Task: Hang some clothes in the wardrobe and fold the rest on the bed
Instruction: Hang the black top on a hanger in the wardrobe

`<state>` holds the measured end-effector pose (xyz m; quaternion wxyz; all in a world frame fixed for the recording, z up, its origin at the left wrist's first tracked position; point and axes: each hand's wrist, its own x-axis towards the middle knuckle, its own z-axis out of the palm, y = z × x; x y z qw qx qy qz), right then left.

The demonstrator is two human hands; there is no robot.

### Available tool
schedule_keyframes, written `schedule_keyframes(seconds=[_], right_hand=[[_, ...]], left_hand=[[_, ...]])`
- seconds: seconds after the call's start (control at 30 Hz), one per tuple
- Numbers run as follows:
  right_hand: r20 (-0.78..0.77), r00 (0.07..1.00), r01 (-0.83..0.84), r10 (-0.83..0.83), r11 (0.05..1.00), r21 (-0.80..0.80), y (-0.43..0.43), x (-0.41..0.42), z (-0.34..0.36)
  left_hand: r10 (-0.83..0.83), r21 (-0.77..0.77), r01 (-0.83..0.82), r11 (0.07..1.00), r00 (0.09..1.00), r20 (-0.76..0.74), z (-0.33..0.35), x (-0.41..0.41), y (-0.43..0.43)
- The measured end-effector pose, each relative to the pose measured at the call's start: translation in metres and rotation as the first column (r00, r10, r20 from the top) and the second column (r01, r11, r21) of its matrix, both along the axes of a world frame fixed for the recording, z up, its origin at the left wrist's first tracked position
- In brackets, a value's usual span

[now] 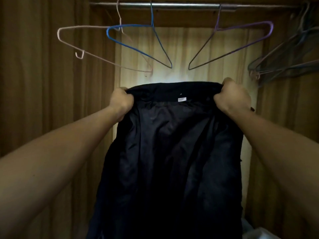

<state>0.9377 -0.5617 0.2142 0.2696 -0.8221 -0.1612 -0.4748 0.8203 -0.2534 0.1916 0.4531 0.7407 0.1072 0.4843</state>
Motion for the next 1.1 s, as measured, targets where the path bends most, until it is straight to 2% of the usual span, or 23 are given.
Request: schedule_keyframes(seconds=[0.07, 0.13, 0.2, 0.27, 0.3, 0.37, 0.43, 0.5, 0.6, 0.67, 0.77, 0.8, 0.9, 1.0, 1.1], right_hand=[[0.016, 1.0, 0.015, -0.015, 0.999, -0.032, 0.003, 0.018, -0.006], [-0.029, 0.999, 0.02, -0.023, 0.994, -0.107, 0.005, 0.041, -0.032], [-0.157, 0.987, -0.016, -0.019, 0.976, -0.219, 0.008, 0.063, -0.069], [-0.373, 0.927, -0.115, -0.023, 0.933, -0.341, 0.013, 0.084, -0.115], [-0.506, 0.862, -0.194, -0.029, 0.904, -0.382, 0.015, 0.094, -0.14], [-0.747, 0.663, -0.361, -0.048, 0.854, -0.375, 0.019, 0.111, -0.192], [-0.87, 0.488, -0.453, -0.064, 0.834, -0.316, 0.02, 0.126, -0.24], [-0.908, 0.403, -0.481, -0.115, 0.817, -0.318, 0.021, 0.14, -0.281], [-0.867, 0.445, -0.479, -0.224, 0.759, -0.441, 0.017, 0.156, -0.333], [-0.864, 0.446, -0.465, -0.233, 0.764, -0.446, 0.01, 0.162, -0.36], [-0.928, 0.334, -0.524, -0.163, 0.787, -0.327, 0.005, 0.163, -0.37], [-0.939, 0.314, -0.553, -0.139, 0.777, -0.3, 0.005, 0.161, -0.363], [-0.934, 0.35, -0.598, -0.075, 0.75, -0.284, 0.008, 0.152, -0.316], [-0.879, 0.467, -0.579, 0.097, 0.785, -0.221, 0.009, 0.139, -0.246], [-0.789, 0.584, -0.536, 0.191, 0.82, -0.198, 0.004, 0.115, -0.163]], left_hand=[[0.005, 0.053, -0.004, 0.999, 1.0, -0.013, -0.005, 0.015, 0.006], [0.017, 0.105, -0.004, 0.994, 0.992, -0.128, -0.032, 0.032, 0.016], [0.034, 0.127, 0.004, 0.992, 0.955, -0.296, -0.077, 0.048, 0.028], [0.04, 0.118, 0.016, 0.993, 0.889, -0.456, -0.128, 0.062, 0.039], [0.026, 0.098, 0.031, 0.995, 0.845, -0.534, -0.153, 0.067, 0.042], [-0.048, 0.015, 0.079, 0.997, 0.742, -0.668, -0.201, 0.076, 0.045], [-0.137, -0.08, 0.117, 0.99, 0.645, -0.752, -0.241, 0.087, 0.046], [-0.183, -0.129, 0.135, 0.982, 0.564, -0.805, -0.275, 0.1, 0.043], [-0.218, -0.157, 0.166, 0.973, 0.461, -0.86, -0.319, 0.118, 0.036], [-0.246, -0.159, 0.227, 0.961, 0.431, -0.868, -0.345, 0.126, 0.027], [-0.285, -0.154, 0.302, 0.941, 0.461, -0.84, -0.362, 0.131, 0.011], [-0.307, -0.16, 0.326, 0.932, 0.472, -0.827, -0.359, 0.132, 0.006], [-0.336, -0.137, 0.392, 0.91, 0.502, -0.797, -0.325, 0.137, -0.009], [-0.324, -0.055, 0.455, 0.889, 0.539, -0.778, -0.255, 0.132, -0.025], [-0.306, 0.056, 0.515, 0.855, 0.588, -0.749, -0.175, 0.119, -0.043]])
